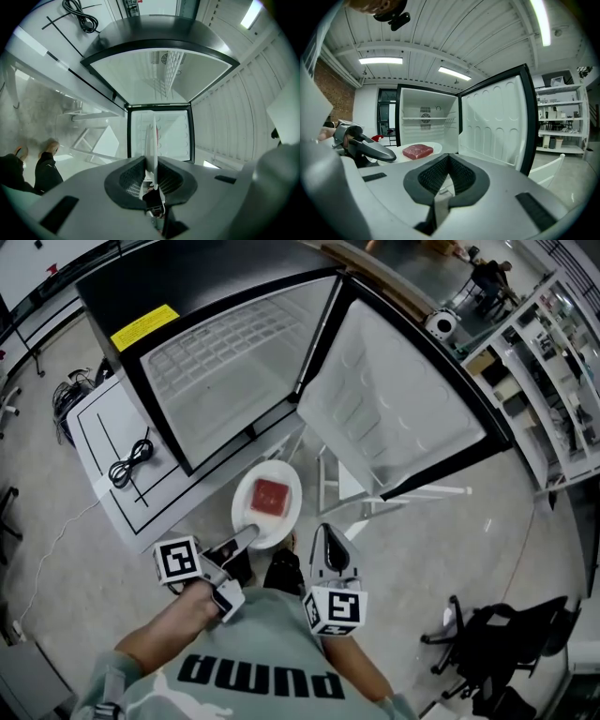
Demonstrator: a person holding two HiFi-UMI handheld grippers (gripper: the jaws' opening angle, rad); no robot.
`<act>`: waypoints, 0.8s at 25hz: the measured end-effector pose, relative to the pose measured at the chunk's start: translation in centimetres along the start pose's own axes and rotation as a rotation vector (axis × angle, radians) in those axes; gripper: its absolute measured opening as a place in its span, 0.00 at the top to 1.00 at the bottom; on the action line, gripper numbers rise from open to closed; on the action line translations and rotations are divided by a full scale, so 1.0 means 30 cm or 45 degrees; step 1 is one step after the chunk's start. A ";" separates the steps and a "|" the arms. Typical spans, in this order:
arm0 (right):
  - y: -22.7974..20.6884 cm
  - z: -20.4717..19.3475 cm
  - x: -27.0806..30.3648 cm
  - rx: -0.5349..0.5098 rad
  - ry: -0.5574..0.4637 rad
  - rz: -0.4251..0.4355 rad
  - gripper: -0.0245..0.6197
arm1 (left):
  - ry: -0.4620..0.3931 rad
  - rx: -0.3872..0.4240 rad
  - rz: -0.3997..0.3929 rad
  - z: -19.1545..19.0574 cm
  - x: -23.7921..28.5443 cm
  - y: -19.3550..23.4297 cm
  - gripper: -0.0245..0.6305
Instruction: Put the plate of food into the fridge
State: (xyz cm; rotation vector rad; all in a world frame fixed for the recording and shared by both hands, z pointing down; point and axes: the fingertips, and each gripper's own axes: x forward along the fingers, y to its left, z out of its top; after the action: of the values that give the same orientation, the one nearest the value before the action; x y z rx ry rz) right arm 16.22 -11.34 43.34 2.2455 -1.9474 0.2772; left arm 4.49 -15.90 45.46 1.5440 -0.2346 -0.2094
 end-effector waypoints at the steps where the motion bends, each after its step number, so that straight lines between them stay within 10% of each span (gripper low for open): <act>1: 0.002 0.005 0.018 0.002 0.001 0.008 0.95 | -0.012 0.001 -0.001 0.012 0.003 0.002 0.89; 20: -0.041 0.116 0.479 -0.019 0.036 0.280 0.95 | -0.281 -0.059 0.023 0.342 0.232 0.008 0.89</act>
State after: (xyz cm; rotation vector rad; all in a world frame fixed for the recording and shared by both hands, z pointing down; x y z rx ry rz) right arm 19.55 -25.81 43.42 2.0072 -2.1757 0.3181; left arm 8.29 -27.71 45.94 1.4723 -0.4148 -0.3691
